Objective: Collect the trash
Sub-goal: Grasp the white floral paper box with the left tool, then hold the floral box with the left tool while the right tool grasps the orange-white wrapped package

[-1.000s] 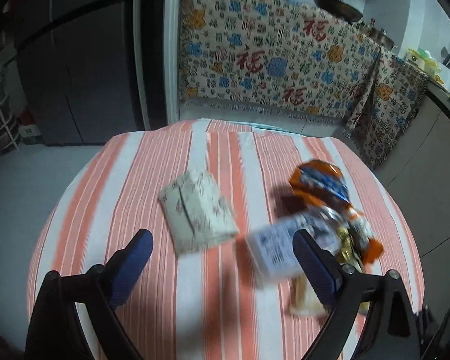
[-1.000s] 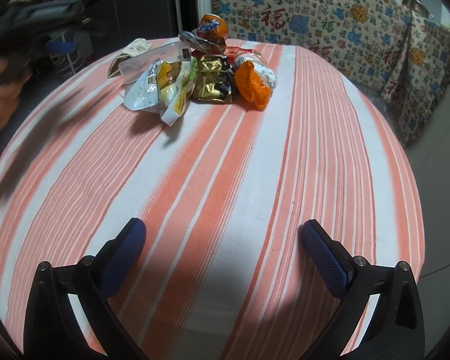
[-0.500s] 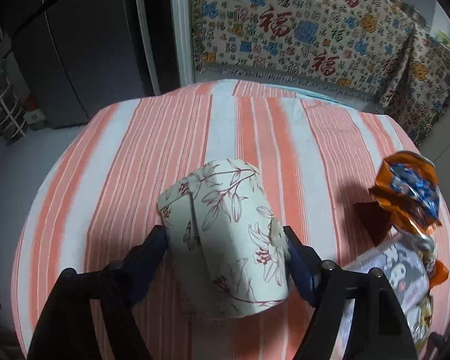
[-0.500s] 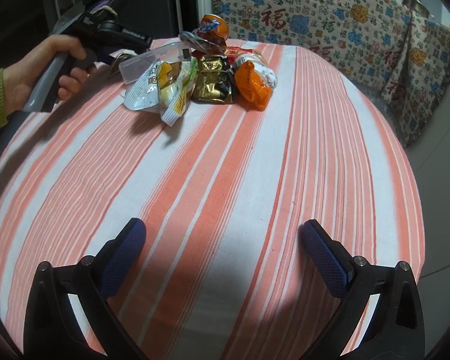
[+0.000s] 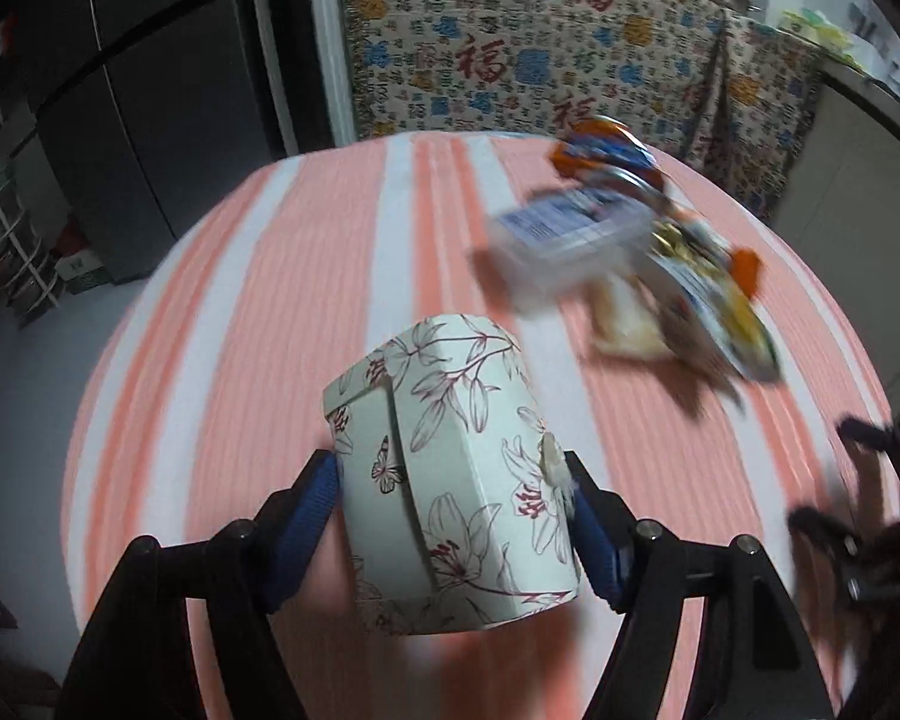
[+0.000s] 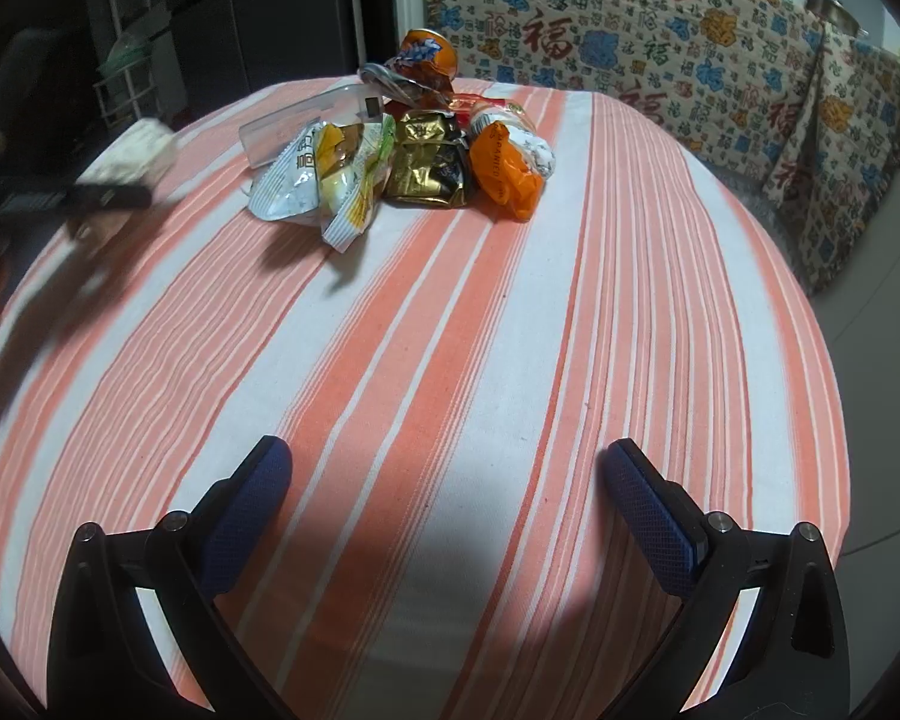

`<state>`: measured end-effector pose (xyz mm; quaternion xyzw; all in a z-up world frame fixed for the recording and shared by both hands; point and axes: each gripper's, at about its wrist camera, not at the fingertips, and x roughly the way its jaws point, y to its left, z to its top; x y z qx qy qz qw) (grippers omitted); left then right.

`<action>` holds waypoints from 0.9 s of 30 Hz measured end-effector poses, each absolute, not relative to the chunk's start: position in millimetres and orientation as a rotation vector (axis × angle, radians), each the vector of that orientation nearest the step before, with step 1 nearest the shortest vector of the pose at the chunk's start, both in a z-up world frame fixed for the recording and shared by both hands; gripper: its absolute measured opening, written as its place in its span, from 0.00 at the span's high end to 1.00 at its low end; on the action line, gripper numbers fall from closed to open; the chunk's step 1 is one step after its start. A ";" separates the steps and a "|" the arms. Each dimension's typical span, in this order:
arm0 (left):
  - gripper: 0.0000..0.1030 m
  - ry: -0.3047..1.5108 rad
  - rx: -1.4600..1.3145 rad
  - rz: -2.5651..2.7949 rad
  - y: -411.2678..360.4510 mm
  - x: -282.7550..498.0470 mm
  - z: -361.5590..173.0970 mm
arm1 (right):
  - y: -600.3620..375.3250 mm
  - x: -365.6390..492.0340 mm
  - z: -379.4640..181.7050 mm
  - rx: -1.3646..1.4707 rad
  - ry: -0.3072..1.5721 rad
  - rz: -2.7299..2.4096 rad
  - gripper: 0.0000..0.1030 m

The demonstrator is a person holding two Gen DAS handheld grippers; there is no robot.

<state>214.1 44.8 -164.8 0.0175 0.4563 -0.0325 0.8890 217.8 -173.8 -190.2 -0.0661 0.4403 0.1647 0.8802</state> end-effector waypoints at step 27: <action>0.11 0.915 0.031 -0.039 9.9 188.3 -194.7 | -207.0 243.2 -182.0 0.046 0.895 0.326 0.01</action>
